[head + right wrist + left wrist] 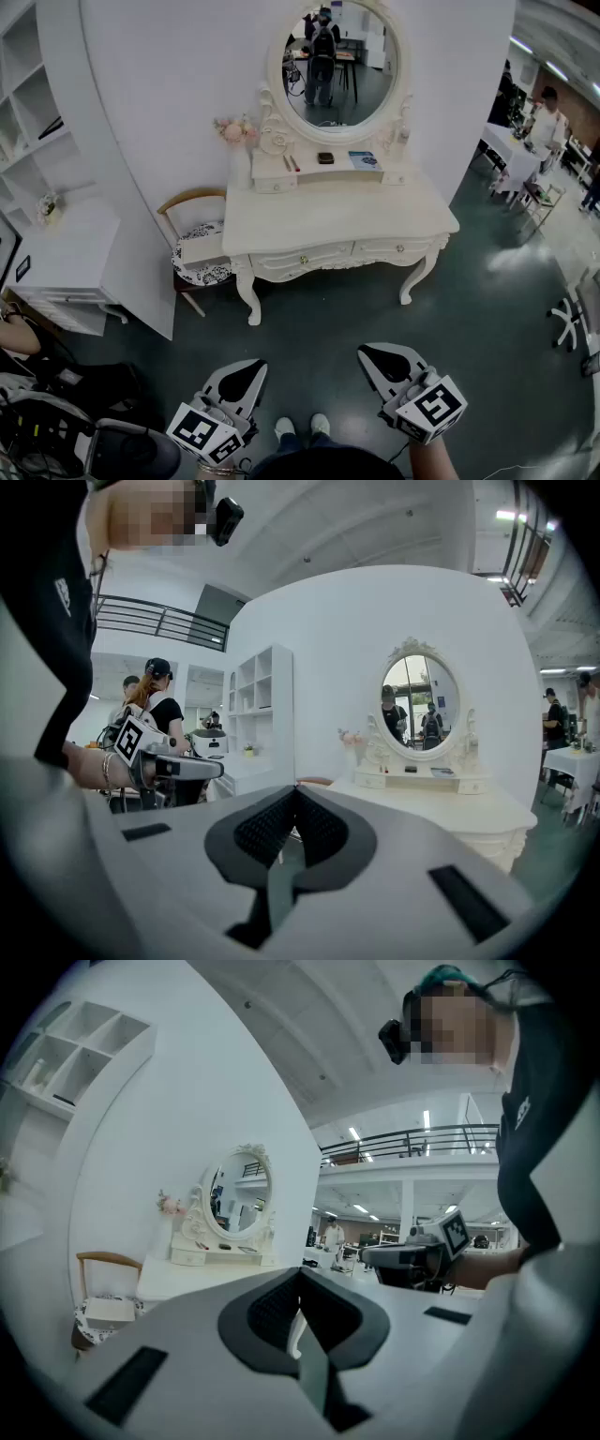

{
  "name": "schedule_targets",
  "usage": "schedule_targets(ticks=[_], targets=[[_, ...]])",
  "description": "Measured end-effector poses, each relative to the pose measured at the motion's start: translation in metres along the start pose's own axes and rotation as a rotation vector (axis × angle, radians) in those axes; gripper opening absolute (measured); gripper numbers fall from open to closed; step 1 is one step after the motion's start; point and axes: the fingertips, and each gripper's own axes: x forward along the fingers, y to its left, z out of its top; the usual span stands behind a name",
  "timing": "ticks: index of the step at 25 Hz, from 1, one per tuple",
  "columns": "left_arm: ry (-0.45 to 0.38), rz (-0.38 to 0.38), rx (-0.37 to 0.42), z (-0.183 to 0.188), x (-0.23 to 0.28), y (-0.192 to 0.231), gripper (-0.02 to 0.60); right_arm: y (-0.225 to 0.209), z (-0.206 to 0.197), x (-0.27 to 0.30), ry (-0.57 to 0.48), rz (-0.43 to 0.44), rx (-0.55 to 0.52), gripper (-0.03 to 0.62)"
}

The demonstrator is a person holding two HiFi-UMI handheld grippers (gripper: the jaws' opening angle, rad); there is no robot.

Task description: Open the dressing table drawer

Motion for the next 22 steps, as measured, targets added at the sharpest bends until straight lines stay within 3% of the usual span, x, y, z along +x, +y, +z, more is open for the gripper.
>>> schedule_targets(ticks=[13,22], targets=[[0.061,-0.115,0.02,-0.018,0.043,-0.057,0.012,-0.014,-0.01,-0.017,0.028,-0.006,-0.033,0.018],[0.104,-0.134,0.049,-0.034,0.07,-0.078,0.012,-0.031,-0.028,-0.028,0.051,-0.012,-0.069,0.018]])
